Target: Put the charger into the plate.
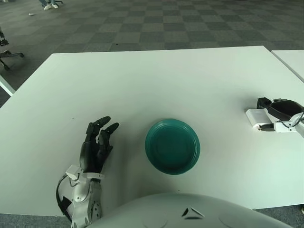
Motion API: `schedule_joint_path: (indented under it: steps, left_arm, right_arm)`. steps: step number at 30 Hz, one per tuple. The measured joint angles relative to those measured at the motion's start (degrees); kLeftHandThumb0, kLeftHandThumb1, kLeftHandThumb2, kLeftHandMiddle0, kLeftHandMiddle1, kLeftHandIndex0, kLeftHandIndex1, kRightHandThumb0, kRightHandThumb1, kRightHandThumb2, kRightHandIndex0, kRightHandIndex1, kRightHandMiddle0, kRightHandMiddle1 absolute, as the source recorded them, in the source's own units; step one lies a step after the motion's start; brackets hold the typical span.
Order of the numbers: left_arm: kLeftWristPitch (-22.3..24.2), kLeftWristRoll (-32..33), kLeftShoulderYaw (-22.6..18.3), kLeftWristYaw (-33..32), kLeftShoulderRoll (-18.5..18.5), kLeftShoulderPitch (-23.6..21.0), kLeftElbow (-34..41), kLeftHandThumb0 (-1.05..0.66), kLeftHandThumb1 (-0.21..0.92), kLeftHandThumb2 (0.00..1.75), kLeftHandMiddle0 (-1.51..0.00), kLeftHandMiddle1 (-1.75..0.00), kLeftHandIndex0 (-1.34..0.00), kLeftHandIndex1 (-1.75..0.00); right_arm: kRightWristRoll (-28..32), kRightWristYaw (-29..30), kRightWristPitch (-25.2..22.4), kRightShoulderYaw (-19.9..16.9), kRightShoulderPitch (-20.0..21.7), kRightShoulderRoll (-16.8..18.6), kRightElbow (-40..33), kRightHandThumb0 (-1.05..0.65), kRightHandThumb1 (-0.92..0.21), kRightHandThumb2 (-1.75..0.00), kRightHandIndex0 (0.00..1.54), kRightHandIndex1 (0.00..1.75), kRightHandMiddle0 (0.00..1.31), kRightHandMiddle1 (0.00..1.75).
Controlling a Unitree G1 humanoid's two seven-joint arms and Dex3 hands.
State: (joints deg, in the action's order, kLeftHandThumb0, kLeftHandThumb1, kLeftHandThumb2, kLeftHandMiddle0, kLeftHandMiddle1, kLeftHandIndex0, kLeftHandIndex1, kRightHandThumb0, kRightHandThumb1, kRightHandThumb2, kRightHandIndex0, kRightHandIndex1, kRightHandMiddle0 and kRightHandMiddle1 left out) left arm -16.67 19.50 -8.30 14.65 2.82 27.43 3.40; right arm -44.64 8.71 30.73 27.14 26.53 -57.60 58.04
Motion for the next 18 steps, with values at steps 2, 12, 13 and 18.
schedule_joint_path:
  steps: [2, 12, 13, 18]
  left_arm:
    - [0.0, 0.0, 0.0, 0.0, 0.1, 0.0, 0.1, -0.82, 0.92, 0.67, -0.28, -0.96, -0.1, -1.18]
    - [0.0, -0.3, 0.1, -0.1, 0.3, 0.0, 0.1, -0.82, 0.92, 0.67, -0.28, -0.96, -0.1, -1.18]
    - [0.0, -0.3, 0.1, -0.1, 0.3, 0.0, 0.1, -0.82, 0.92, 0.67, -0.28, -0.96, -0.1, -1.18]
    - [0.0, -0.3, 0.2, -0.1, 0.4, 0.0, 0.1, -0.82, 0.92, 0.67, -0.28, -0.96, -0.1, -1.18]
  right_arm:
    - [0.0, 0.7, 0.0, 0.0, -0.1, 0.0, 0.1, -0.4, -0.65, -0.89, 0.68, 1.74, 0.37, 1.75]
    - [0.0, 4.0, 0.6, 0.5, -0.6, 0.0, 0.7, -0.41, -0.59, -0.97, 0.75, 1.75, 0.41, 1.75]
    - [0.0, 4.1, 0.6, 0.5, -0.6, 0.0, 0.7, -0.41, -0.59, -0.97, 0.75, 1.75, 0.41, 1.75]
    - [0.0, 4.6, 0.8, 0.5, -0.7, 0.0, 0.8, -0.41, -0.59, -0.96, 0.75, 1.75, 0.41, 1.75]
